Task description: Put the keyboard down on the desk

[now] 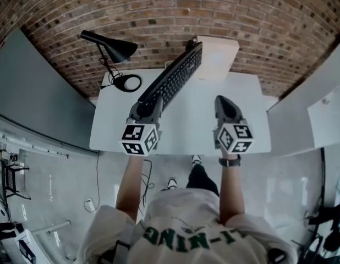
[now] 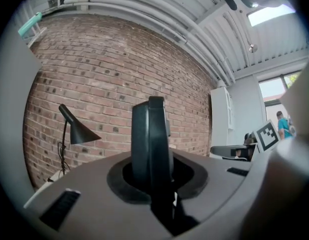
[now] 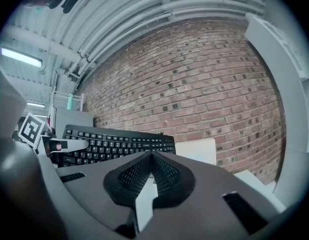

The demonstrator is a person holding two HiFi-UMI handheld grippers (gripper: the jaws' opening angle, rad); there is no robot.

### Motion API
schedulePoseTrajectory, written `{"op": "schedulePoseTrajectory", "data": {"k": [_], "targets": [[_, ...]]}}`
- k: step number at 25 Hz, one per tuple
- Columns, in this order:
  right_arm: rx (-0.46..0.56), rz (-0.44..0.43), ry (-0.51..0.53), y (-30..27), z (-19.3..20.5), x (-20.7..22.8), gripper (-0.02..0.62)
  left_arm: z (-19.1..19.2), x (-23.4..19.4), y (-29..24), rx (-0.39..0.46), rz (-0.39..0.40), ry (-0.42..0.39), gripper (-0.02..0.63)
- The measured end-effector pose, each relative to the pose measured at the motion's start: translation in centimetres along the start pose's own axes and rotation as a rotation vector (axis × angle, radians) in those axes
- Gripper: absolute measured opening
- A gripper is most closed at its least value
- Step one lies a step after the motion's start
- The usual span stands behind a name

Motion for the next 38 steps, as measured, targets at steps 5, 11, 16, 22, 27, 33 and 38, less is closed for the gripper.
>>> {"op": "schedulePoseTrajectory", "data": {"k": [5,11,16,22,27,33,38], "targets": [[-0.029,-0.017,0.017,-1.1,1.1,0.2,0.003,3.0,-0.7,-0.6,0.014,0.091,0.105,0.066],[-0.065,-0.006,0.001,-1.5,3.0,0.4,0.003,6.6,-0.8,-1.6,-0.027,0.184,0.160,0.066],[-0.096,-0.005,-0.020,-2.0,4.8,0.8,0.003,9.6,0.6,-3.0,-0.073,0.274,0.206,0.066],[-0.145,-0.012,-0.047,-2.6,7.2,1.6,0.003,14.1,2.9,-4.8,-0.105,0.424,0.382,0.066],[-0.181,0.005,-0.065,-2.8,8.7,2.7,0.003,17.3,4.2,-6.6,-0.156,0.509,0.502,0.066],[-0.194,-0.001,-0.075,-2.9,10.8,4.3,0.003,20.7,4.3,-8.9,-0.237,0.586,0.550,0.066],[-0.211,-0.009,-0.057,-3.1,12.3,5.2,0.003,24.0,4.5,-10.3,-0.299,0.639,0.623,0.066]]}}
Point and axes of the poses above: the fingertips, and each gripper's own axes: y backward along the fingers, x to its right, z out of its underside, the point moved 5 cm from there along y, backward along the fingers, and after that the axes turned 15 degrees about -y, right-handed, at the moved point
